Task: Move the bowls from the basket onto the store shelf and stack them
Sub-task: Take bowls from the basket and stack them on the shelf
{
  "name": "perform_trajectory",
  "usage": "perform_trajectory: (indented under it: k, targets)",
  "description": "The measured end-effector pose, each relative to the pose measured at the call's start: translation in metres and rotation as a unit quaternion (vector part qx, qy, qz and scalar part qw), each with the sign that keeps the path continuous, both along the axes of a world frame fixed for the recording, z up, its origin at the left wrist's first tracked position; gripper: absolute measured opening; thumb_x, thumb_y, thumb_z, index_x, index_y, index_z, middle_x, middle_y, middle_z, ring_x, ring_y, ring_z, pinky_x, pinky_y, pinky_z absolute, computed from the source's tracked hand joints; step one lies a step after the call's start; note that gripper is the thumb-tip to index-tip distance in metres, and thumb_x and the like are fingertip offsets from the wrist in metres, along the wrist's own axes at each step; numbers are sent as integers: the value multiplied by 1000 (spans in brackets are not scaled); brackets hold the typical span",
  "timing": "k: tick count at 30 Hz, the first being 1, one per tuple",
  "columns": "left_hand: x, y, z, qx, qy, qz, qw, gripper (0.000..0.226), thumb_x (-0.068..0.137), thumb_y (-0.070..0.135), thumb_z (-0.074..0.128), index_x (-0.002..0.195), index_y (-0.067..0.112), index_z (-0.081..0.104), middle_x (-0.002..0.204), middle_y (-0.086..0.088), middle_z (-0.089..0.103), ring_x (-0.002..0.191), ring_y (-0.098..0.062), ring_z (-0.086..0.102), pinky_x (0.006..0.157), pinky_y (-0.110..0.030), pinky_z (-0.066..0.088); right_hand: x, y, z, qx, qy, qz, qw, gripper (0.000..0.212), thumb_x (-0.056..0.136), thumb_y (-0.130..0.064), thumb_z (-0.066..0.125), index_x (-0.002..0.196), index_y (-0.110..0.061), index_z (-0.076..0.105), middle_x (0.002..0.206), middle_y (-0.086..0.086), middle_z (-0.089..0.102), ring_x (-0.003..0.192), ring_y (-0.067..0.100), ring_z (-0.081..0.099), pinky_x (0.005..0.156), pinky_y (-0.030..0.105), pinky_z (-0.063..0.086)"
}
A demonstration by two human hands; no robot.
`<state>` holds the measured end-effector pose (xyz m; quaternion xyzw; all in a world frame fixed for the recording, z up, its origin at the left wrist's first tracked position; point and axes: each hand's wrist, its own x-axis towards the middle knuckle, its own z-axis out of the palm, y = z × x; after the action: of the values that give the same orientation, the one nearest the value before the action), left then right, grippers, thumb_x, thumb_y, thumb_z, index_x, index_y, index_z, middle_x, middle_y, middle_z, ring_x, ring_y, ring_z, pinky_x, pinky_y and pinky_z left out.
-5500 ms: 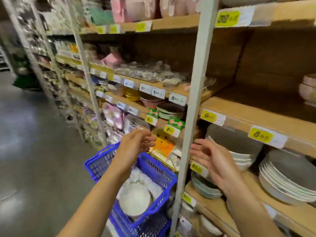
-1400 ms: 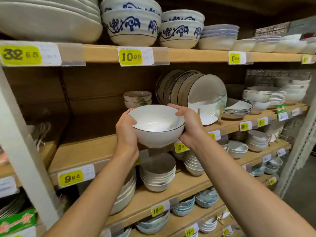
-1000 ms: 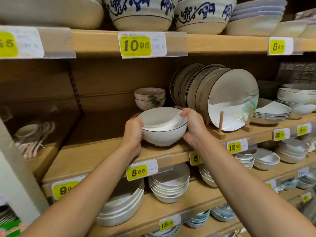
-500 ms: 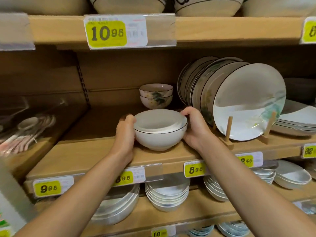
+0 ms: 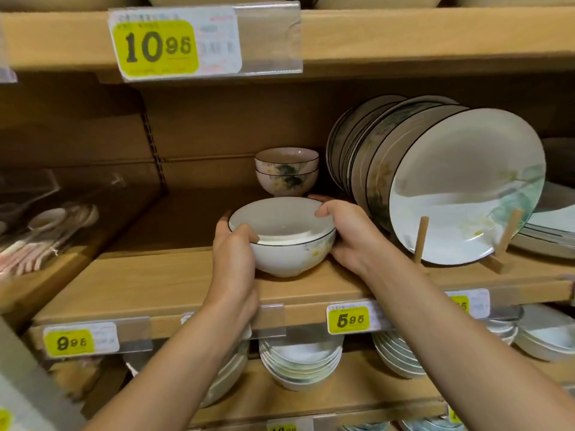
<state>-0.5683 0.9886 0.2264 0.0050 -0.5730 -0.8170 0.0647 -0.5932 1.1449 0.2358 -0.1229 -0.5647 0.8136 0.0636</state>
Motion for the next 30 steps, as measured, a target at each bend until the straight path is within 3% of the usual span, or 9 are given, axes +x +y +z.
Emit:
perform_trajectory:
  k: [5,7,11,14,16,18,22,26,30]
  targets:
    - [22,4,-8,-3,18,34,999,79,83,30,59,149,39,17,135,11,43,112,-6,54,85,-24,44,-4,2,23,12,-27,10,1000,46,83,-6,49,128,1,56,126,24,61,115,40,58,101,52,46]
    - [29,9,-12,5,29,11,1000,79,76,32,61,146,41,25,130,12,55,105,-5,62,82,-23,48,-4,1,26,-1,-40,18,999,42,83,-2,48,124,1,59,122,24,63,111,38,61,98,48,49]
    - [11,8,0,19,-9,10,1000,62,79,2,47,139,17,41,116,-7,63,103,-22,63,82,-33,53,0,-1,10,2,-30,16,999,38,82,1,48,117,-7,62,111,18,68,103,34,64,94,46,52]
    - [-3,-5,10,31,-48,-12,998,49,74,-5,40,120,6,53,109,-15,64,101,-32,62,90,-42,51,4,0,8,30,-24,11,999,32,83,-6,52,113,-13,58,111,14,65,102,31,63,93,47,52]
    - [-9,-13,13,32,-63,-25,997,54,72,-6,39,124,-1,53,113,-22,64,107,-38,62,97,-50,50,3,1,14,24,-14,14,1000,22,85,-6,50,101,-16,61,108,14,67,102,32,63,93,48,52]
    - [-12,-16,15,23,-71,-25,997,58,68,-6,38,124,-7,52,112,-23,65,108,-40,63,95,-52,51,4,-1,18,15,-8,18,1000,23,87,-3,46,98,-15,63,107,15,68,103,32,63,94,48,51]
    - [-18,-19,19,31,-89,-52,994,61,55,-1,41,113,-6,59,112,-23,67,104,-39,65,90,-49,54,10,-8,6,2,-13,7,1000,38,84,-2,47,120,-6,56,111,19,65,102,33,64,93,49,52]
    - [-27,-23,21,21,-107,-111,988,52,75,-2,38,124,-3,54,118,-21,66,110,-36,63,95,-51,51,20,-8,-3,15,5,-14,1000,29,86,-11,52,115,-9,58,107,16,69,99,29,66,94,46,52]
    - [-28,-25,8,-18,-66,-46,997,31,91,18,51,121,12,57,95,-5,74,94,-20,69,75,-34,57,34,-7,-8,-8,24,-12,1000,29,93,-25,53,119,-14,60,108,7,71,101,20,67,89,38,55]
